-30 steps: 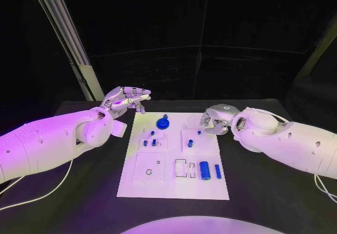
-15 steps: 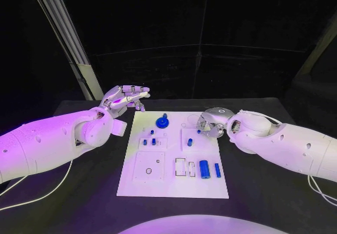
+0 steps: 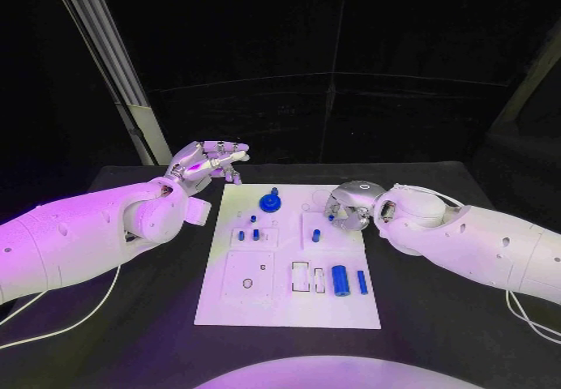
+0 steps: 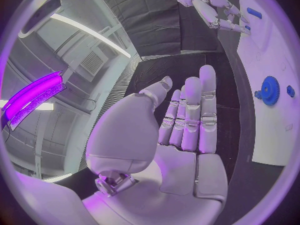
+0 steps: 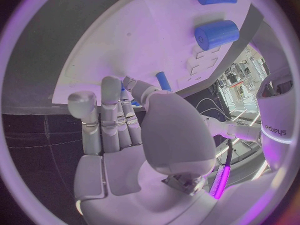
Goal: Assemble the parts on the task board
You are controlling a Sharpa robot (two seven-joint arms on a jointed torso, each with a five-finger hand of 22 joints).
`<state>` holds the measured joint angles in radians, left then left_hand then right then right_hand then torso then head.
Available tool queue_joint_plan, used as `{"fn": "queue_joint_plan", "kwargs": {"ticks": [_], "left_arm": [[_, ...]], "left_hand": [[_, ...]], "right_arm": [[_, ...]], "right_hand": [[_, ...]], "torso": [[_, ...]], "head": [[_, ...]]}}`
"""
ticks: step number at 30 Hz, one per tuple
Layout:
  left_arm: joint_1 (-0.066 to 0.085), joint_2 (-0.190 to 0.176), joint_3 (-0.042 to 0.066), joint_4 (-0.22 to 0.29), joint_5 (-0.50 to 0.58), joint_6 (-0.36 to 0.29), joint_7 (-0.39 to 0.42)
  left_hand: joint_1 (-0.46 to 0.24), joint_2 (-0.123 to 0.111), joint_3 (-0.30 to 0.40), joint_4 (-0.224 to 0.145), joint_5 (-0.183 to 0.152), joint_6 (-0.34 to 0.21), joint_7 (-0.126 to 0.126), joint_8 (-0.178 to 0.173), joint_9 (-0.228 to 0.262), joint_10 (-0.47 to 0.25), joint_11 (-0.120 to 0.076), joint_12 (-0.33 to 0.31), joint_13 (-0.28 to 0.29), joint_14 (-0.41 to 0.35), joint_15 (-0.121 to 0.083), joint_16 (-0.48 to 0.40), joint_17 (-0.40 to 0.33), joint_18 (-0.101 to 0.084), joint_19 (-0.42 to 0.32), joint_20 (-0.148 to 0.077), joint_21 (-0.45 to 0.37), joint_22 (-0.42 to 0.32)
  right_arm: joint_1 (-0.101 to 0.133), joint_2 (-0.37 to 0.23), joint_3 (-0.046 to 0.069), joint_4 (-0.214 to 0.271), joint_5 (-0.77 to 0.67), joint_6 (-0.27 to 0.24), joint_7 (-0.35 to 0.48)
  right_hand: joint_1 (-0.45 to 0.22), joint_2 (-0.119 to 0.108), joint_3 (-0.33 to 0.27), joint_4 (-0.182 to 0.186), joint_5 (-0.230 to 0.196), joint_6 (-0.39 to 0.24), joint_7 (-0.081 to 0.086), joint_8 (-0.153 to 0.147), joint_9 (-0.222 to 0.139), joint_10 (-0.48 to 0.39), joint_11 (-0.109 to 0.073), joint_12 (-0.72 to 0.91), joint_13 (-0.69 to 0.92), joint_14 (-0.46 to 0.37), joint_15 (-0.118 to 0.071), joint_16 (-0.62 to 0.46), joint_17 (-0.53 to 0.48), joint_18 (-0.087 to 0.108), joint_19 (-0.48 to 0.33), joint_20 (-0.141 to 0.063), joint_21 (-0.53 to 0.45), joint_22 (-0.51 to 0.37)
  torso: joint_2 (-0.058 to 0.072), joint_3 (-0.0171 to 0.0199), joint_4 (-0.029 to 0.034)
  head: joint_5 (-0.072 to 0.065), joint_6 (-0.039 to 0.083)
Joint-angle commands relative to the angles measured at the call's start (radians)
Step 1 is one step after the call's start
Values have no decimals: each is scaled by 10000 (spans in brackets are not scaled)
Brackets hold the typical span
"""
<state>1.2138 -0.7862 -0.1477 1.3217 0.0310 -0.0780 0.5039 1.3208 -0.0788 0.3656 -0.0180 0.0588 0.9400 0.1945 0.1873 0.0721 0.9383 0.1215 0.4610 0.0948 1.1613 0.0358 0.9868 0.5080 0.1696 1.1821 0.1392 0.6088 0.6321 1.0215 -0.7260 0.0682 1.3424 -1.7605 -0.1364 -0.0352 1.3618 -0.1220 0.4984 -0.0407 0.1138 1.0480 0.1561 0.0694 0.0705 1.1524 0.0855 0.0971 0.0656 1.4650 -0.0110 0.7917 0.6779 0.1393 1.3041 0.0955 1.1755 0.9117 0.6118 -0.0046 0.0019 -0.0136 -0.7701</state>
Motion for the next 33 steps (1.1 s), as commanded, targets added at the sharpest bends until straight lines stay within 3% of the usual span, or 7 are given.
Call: {"fn": "queue_joint_plan", "kwargs": {"ticks": [1, 9, 18, 26, 33], "left_arm": [[14, -18, 7, 17, 88, 57, 177], [14, -32, 7, 9, 88, 85, 117], [15, -39, 7, 12, 88, 97, 47], [16, -50, 7, 20, 88, 99, 16], [16, -90, 7, 11, 88, 77, 3]], "left_hand": [[50, 82, -26, -17, 11, 70, -1, 66, 8, 60, -14, 46, 12, -73, -18, 41, -10, 142, 37, -64, -46, -10], [57, 76, -31, -30, 10, 55, 5, 66, 2, 43, -10, 55, 8, -74, -19, 48, -20, 142, 47, -67, -49, -15], [57, 76, -33, -33, 10, 50, 7, 67, 0, 37, -8, 59, 6, -78, -18, 48, -26, 141, 51, -68, -50, -17], [68, 79, -32, -44, 11, 41, 10, 69, -4, 25, -6, 67, 3, -91, -17, 45, -37, 139, 51, -69, -57, -23], [72, 82, -31, -48, 11, 37, 11, 70, -5, 20, -5, 70, 2, -96, -16, 45, -42, 138, 51, -69, -60, -25]], "right_arm": [[-15, 32, -9, -18, -33, 236, 143], [-46, 108, -8, -44, -268, 338, -90], [-94, 218, -6, -45, -838, 191, -551], [-133, 202, -4, 81, -1161, -230, -743], [-146, -103, -1, 559, -1041, -790, -713]], "right_hand": [[-21, 107, 103, -23, -62, 164, -14, 55, 29, 171, -3, 95, 5, 172, 37, 398, 372, -242, 171, -2, 298, 419], [75, 290, 209, -121, -159, 495, -83, 146, 71, 487, -94, 198, 35, 261, -21, 1238, 1110, -392, 468, -47, 991, 1391], [210, 491, 314, -289, -544, 801, -168, 186, 99, 787, -191, 259, 73, 229, -85, 1859, 1581, -483, 595, -94, 1467, 2029], [300, 526, 348, -416, -555, 963, -206, 227, 124, 944, -237, 298, 109, 215, -118, 2045, 1712, -511, 635, -124, 1611, 2225], [274, 513, 335, -418, -539, 976, -204, 223, 125, 955, -236, 292, 112, 217, -120, 2096, 1749, -522, 654, -128, 1653, 2287]], "torso": [[-4, 8, -3], [-3, 4, -4], [-12, 3, -2], [-21, 2, -13], [-21, 7, -21]], "head": [[24, -12], [37, -25], [16, -67], [11, -78], [7, -73]]}}
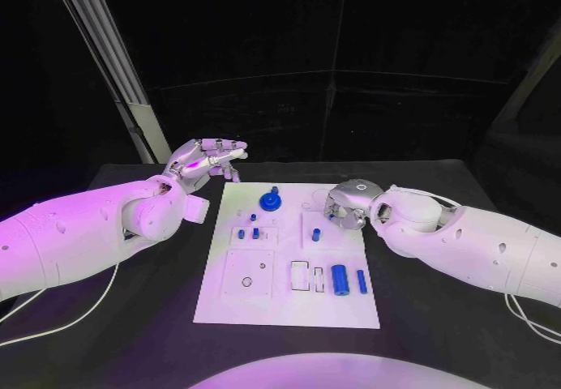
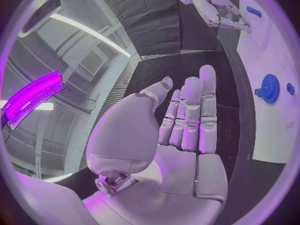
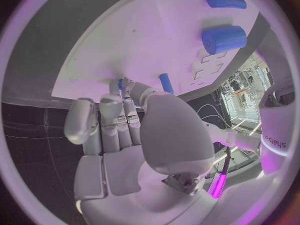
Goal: Assemble the parts on the task board
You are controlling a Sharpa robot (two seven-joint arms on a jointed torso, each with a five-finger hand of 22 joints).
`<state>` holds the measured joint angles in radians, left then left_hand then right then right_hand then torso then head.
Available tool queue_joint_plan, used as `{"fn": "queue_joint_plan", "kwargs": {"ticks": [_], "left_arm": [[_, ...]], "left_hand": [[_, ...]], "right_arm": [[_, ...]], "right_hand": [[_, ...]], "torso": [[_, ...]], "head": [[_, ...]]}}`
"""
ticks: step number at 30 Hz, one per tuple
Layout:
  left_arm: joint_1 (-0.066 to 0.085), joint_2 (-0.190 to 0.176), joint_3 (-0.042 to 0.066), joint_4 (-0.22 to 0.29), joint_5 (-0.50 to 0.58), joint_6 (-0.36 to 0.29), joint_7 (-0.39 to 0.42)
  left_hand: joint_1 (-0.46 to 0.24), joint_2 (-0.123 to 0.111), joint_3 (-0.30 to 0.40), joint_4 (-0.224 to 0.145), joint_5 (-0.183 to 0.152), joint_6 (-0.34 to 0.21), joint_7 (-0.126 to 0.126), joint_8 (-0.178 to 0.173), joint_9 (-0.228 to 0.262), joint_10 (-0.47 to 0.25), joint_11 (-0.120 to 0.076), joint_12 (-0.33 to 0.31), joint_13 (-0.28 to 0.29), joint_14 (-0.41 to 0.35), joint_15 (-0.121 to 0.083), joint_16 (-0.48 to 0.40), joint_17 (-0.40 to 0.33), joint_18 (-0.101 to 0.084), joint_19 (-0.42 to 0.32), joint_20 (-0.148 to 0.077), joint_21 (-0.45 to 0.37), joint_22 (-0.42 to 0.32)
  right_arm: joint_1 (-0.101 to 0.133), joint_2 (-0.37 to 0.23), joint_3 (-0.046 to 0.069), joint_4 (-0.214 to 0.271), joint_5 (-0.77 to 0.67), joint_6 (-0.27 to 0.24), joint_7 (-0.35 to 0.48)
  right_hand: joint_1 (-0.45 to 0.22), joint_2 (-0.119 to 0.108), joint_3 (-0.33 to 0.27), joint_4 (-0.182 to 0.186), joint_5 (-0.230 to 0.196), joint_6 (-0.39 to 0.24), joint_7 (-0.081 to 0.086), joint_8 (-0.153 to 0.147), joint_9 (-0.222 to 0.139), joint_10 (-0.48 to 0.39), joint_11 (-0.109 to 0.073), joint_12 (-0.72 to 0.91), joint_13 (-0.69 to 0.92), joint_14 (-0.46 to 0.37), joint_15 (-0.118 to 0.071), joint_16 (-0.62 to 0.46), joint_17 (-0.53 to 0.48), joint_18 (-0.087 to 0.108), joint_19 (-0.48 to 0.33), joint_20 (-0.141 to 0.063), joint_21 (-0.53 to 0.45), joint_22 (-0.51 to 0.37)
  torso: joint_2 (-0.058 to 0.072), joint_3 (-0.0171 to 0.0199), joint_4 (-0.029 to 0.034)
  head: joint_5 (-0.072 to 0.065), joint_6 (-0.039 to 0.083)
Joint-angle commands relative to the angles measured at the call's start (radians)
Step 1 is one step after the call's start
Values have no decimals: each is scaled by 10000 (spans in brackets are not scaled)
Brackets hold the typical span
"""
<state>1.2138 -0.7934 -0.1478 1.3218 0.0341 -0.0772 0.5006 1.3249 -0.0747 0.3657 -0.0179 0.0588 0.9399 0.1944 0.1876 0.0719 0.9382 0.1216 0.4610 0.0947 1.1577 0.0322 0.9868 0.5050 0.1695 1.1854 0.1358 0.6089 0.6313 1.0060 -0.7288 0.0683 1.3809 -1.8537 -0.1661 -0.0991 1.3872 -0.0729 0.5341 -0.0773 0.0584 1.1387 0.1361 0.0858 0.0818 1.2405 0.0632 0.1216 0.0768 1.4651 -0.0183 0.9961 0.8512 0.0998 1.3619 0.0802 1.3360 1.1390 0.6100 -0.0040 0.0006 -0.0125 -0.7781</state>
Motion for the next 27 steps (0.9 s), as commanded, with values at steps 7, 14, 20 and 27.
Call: {"fn": "queue_joint_plan", "kwargs": {"ticks": [7, 14, 20, 27], "left_arm": [[15, -88, 7, -29, 57, 50, 34], [15, -99, 7, -71, 57, 66, 43], [15, -99, 7, -70, 57, 72, 42], [14, -52, 7, -53, 58, 91, 40]], "left_hand": [[37, 45, -29, -54, 11, 32, 14, 68, -6, 13, -4, 75, 1, -68, 21, 44, -19, 138, 17, -36, -64, -21], [40, 51, -28, -57, 12, 30, 15, 70, -7, 9, -3, 80, 0, -73, 22, 43, -24, 138, 17, -36, -67, -24], [40, 51, -28, -57, 12, 30, 15, 70, -7, 9, -3, 80, 0, -73, 22, 43, -24, 138, 17, -36, -67, -24], [40, 51, -28, -57, 12, 30, 15, 70, -7, 9, -3, 80, 0, -73, 22, 43, -24, 138, 17, -36, -67, -24]], "right_arm": [[10, -333, 8, 557, 95, -1289, -40], [12, -491, 14, 790, 315, -1717, 49], [11, -654, 18, 1303, 815, -1985, 259], [8, -379, 17, 1873, 1523, -2168, 704]], "right_hand": [[10, 27, -12, -59, 53, 73, -4, 48, 9, 76, -14, 32, 1, 218, -48, 109, 54, -133, 87, 21, 84, 58], [12, 32, 0, -64, 66, 71, -3, 41, 7, 72, -12, 23, 0, 215, -48, 124, 61, -132, 80, 21, 87, 55], [22, 28, 23, -86, 88, 63, 4, 24, 2, 62, -8, 6, -2, 208, -45, 151, 72, -135, 80, 21, 108, 80], [28, 21, 48, -110, 124, 51, 19, 3, -5, 49, 5, -16, -5, 196, -39, 172, 70, -136, 71, 23, 125, 93]], "torso": [[-6, 4, -4], [-3, 3, 0], [3, -3, 13], [10, -8, 19]], "head": [[-36, 36], [-15, 39], [37, 17], [175, -24]]}}
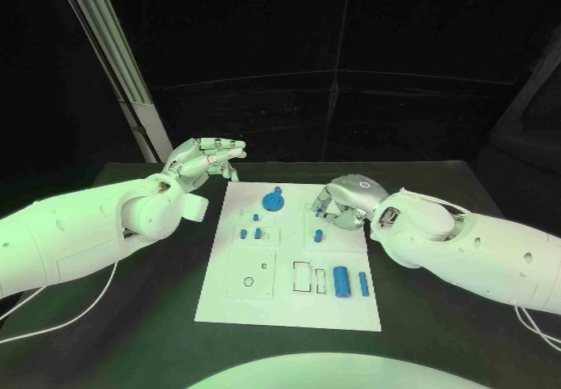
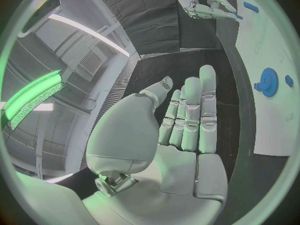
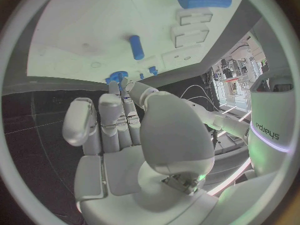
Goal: Assemble the parts on the task board
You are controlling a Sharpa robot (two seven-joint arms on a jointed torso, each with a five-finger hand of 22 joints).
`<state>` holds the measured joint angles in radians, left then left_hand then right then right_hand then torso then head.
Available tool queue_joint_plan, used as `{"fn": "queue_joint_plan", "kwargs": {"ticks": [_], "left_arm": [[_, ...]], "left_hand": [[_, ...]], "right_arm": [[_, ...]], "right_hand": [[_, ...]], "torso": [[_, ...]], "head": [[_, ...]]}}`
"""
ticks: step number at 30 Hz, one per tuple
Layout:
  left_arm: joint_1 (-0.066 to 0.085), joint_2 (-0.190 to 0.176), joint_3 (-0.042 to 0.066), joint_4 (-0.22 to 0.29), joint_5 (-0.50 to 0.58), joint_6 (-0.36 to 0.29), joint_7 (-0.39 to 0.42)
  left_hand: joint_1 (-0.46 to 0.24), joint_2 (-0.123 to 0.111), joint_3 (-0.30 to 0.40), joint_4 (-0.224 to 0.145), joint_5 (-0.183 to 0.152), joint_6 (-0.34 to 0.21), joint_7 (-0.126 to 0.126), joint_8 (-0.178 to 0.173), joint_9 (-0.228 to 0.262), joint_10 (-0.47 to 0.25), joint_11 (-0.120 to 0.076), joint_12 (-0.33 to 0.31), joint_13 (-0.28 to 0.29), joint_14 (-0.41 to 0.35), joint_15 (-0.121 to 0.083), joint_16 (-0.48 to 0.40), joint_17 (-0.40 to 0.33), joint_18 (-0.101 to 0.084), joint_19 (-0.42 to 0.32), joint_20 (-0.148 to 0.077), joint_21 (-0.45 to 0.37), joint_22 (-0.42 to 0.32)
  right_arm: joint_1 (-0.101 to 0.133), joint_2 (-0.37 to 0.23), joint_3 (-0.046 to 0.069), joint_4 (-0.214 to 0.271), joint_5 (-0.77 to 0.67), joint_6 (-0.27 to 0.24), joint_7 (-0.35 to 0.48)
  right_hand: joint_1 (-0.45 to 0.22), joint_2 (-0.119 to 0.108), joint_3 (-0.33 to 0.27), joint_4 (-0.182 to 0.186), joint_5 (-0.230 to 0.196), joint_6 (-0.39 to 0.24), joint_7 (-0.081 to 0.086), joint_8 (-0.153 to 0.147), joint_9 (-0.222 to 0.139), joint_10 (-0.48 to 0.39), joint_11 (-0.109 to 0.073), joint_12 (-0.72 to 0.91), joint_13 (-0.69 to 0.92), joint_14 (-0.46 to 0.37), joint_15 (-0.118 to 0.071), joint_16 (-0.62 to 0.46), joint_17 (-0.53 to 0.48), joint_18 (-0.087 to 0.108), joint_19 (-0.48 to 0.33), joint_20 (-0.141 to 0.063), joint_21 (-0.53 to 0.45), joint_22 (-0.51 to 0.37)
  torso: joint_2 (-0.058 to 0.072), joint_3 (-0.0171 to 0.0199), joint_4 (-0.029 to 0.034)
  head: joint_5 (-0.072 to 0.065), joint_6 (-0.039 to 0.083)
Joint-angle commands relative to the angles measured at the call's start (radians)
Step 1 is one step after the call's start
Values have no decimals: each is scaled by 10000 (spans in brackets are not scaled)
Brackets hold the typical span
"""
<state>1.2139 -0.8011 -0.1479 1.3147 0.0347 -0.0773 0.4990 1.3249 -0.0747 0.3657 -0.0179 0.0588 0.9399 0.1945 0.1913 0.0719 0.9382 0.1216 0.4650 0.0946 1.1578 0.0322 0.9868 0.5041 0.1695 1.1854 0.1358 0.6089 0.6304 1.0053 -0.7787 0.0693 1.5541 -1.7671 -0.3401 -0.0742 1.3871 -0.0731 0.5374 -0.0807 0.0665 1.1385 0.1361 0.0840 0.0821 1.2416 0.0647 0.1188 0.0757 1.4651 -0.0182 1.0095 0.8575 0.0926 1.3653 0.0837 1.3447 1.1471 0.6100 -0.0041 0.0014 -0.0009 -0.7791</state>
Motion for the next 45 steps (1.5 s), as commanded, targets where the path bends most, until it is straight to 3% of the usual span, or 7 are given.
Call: {"fn": "queue_joint_plan", "kwargs": {"ticks": [1, 9, 17, 26, 37, 45], "left_arm": [[13, 43, 8, 23, 51, 97, 55], [14, 156, 8, 57, 51, 129, 48], [14, 233, 6, 73, 51, 151, 35], [15, 322, 3, 68, 51, 200, -17], [15, 351, -1, 57, 52, 197, -14], [15, 354, -2, 56, 52, 163, 13]], "left_hand": [[40, 51, -28, -57, 11, 30, 15, 33, -6, 9, -3, 40, 0, -73, 21, 43, -15, 138, 17, -36, -68, -14], [41, 58, -29, -61, 11, 27, 17, 38, -8, 3, -1, 50, -2, -82, 23, 43, -26, 136, 16, -36, -74, -19], [41, 61, -29, -61, 10, 25, 18, 40, -9, -1, 1, 53, -3, -86, 24, 42, -30, 136, 16, -36, -77, -21], [38, 63, -32, -61, 10, 20, 21, 41, -11, -7, 4, 56, -5, -90, 26, 42, -35, 135, 15, -36, -80, -24], [38, 63, -32, -61, 10, 20, 21, 41, -11, -7, 4, 56, -5, -90, 26, 42, -35, 135, 15, -36, -80, -24], [31, 67, -36, -60, 9, 11, 26, 42, -14, -17, 8, 64, -8, -98, 29, 42, -44, 134, 13, -35, -87, -29]], "right_arm": [[14, 261, 6, 199, 751, -399, 534], [-221, 1028, 4, 234, 901, 129, 802], [-675, 1665, -2, -30, 739, 555, 894], [-863, 2088, -21, -236, 559, 1016, 868], [-884, 2208, -104, -403, 416, 1448, 767], [-897, 2279, -118, -507, 272, 1648, 661]], "right_hand": [[28, 22, 15, -77, 47, 51, 21, 19, -9, 37, -8, 10, 6, 195, -39, 40, 7, -65, 39, -11, 41, 17], [12, 11, 18, -88, 51, 27, 39, -7, -18, 8, 10, -19, 1, 184, -26, 64, 8, -62, 19, -4, 46, 10], [11, 16, 20, -92, 42, 18, 44, -16, -21, -1, 14, -28, 0, 179, -21, 71, 8, -61, 12, -1, 47, 8], [9, 16, 21, -97, 40, 8, 49, -25, -24, -9, 19, -36, -1, 176, -18, 76, 5, -60, 7, 2, 49, 8], [6, 14, 18, -101, 37, 4, 52, -31, -26, -12, 22, -41, -1, 175, -15, 89, 14, -62, 9, 5, 58, 20], [6, 14, 18, -101, 37, 4, 52, -31, -26, -12, 22, -41, -1, 175, -15, 89, 14, -62, 9, 5, 58, 20]], "torso": [[12, -8, 15], [6, -27, 19], [13, -16, -23], [11, -17, 21], [17, -1, -4], [18, -12, 0]], "head": [[102, -34], [439, -248], [642, -310], [647, -368], [770, -437], [784, -463]]}}
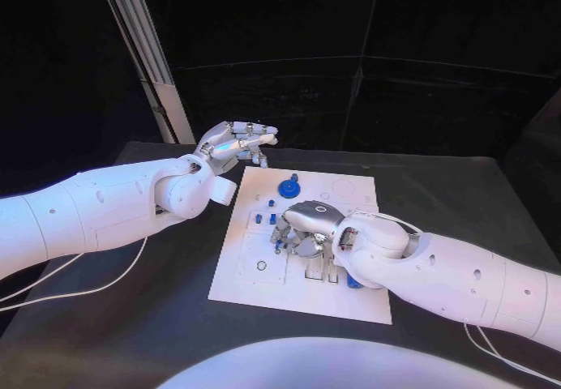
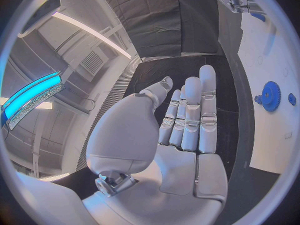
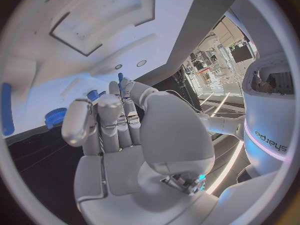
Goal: Assemble the parts on the task board
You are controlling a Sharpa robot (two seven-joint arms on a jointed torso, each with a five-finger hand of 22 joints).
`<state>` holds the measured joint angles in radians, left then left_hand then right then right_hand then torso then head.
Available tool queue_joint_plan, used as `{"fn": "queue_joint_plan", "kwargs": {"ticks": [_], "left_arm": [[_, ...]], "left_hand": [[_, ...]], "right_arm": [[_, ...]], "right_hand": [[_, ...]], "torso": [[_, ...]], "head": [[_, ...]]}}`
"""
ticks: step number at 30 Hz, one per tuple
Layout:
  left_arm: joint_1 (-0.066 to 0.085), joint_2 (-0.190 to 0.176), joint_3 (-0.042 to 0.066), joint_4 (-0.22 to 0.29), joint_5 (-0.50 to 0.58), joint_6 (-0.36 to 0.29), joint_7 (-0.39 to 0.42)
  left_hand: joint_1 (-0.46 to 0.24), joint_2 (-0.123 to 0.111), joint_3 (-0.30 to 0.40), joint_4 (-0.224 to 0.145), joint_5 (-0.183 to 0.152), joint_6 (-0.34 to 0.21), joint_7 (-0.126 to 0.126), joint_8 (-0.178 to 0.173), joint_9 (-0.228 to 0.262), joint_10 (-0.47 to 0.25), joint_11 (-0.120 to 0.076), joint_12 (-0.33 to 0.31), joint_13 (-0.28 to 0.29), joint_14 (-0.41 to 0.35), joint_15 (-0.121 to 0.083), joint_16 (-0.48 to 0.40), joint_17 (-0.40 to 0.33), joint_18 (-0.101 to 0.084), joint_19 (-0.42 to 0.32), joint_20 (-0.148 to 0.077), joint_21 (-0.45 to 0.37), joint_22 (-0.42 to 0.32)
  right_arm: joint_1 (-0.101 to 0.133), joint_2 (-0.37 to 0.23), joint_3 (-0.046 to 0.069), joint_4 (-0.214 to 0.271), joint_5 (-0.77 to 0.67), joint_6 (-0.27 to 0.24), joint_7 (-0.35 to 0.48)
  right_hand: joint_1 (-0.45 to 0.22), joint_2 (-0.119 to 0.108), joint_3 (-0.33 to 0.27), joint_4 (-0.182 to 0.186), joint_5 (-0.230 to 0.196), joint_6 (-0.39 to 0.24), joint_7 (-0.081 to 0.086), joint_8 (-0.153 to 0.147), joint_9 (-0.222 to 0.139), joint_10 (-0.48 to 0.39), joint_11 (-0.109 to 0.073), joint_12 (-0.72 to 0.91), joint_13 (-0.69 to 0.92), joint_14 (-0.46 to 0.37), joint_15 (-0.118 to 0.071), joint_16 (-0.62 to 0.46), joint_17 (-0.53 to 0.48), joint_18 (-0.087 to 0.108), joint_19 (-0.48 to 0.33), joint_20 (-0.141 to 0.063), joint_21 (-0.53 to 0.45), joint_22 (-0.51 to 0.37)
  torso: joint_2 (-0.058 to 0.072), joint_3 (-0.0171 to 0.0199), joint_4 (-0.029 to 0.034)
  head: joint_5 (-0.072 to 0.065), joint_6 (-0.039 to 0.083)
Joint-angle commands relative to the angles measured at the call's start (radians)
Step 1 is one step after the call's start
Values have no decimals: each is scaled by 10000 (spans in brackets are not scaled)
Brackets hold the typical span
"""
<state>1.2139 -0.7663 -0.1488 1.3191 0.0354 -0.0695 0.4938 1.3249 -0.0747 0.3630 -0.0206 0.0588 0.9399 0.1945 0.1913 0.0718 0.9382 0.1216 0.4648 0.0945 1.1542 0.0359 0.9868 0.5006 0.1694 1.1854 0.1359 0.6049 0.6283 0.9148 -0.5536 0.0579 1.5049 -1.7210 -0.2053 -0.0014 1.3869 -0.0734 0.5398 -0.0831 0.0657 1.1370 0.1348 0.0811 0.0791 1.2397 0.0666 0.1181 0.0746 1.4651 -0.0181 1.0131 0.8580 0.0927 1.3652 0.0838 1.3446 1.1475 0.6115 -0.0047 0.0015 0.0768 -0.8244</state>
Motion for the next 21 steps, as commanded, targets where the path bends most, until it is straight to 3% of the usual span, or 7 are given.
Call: {"fn": "queue_joint_plan", "kwargs": {"ticks": [1, 21], "left_arm": [[15, 4, 7, 10, 46, 73, 73], [16, -14, 7, -21, 46, 14, 108]], "left_hand": [[30, 67, -10, -32, 9, 11, 26, 43, -14, -18, 8, 67, -7, -63, -7, 42, -10, 135, 13, -35, -48, -9], [22, 75, -13, -28, 8, 7, 28, 46, -15, -22, 10, 74, -8, -67, -5, 44, -16, 134, 13, -34, -52, -13]], "right_arm": [[7, 35, -4, -23, -199, 303, -76], [-37, 188, -17, -180, -451, 526, -233]], "right_hand": [[8, 17, -6, -77, 45, 19, 65, -2, 4, 7, 2, -34, 9, 175, -16, 53, 10, -64, 10, 5, 58, 16], [-6, 14, -16, -79, 44, 18, 69, -8, 3, 8, 7, -39, 11, 172, -11, 68, 15, -62, 1, 9, 60, 13]], "torso": [[2, -4, -6], [-4, -1, -1]], "head": [[14, -13], [47, -59]]}}
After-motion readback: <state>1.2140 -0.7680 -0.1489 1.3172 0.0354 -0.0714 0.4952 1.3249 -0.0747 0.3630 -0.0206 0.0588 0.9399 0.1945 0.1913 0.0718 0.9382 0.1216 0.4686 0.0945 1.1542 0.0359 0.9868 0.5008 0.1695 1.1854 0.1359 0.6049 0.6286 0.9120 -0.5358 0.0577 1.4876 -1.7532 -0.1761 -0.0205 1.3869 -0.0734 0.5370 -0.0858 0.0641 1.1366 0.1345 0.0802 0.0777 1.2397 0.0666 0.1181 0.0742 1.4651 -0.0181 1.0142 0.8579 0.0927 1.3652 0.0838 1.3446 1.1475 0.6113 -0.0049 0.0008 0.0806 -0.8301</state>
